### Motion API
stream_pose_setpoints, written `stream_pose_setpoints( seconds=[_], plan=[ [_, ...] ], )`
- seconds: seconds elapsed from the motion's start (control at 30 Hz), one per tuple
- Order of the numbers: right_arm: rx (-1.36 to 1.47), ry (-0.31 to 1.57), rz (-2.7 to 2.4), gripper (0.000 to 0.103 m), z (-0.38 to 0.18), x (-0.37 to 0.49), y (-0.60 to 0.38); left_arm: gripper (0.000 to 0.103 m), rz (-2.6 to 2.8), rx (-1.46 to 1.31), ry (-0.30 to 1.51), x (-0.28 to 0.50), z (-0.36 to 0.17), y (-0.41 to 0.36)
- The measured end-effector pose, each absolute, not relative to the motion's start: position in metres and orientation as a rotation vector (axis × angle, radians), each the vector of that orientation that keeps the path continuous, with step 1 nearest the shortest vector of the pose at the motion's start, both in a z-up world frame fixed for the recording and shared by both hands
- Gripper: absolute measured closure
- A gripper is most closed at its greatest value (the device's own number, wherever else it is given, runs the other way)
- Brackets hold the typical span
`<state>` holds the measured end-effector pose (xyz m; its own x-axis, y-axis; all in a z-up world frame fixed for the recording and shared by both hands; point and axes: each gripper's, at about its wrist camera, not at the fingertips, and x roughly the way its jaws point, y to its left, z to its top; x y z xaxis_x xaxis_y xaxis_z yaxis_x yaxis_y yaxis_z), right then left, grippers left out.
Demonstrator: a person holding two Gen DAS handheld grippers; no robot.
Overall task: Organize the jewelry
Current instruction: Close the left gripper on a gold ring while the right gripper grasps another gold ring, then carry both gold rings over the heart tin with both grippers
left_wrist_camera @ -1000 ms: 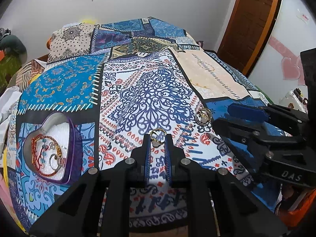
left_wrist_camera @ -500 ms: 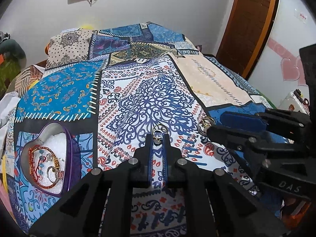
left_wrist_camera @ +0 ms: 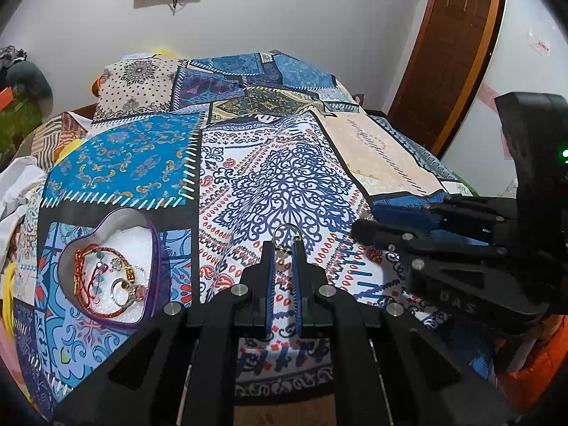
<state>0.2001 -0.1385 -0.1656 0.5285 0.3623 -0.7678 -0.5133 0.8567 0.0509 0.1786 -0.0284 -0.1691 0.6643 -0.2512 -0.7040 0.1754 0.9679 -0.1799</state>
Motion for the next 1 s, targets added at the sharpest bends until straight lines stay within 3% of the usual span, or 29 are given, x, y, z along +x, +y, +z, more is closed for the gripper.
stream_pose_setpoints(
  seconds=[0.03,1.0],
  plan=[
    [-0.192,0.873,0.527,0.085,-0.166,0.200,-0.139,0.096,-0.241,-0.103,0.809,0.179,-0.169,-0.028],
    [-0.161,0.682,0.552,0.085,-0.095,0.155,-0.109,0.096,-0.160,-0.145,0.641,0.119,-0.108,0.025]
  ],
)
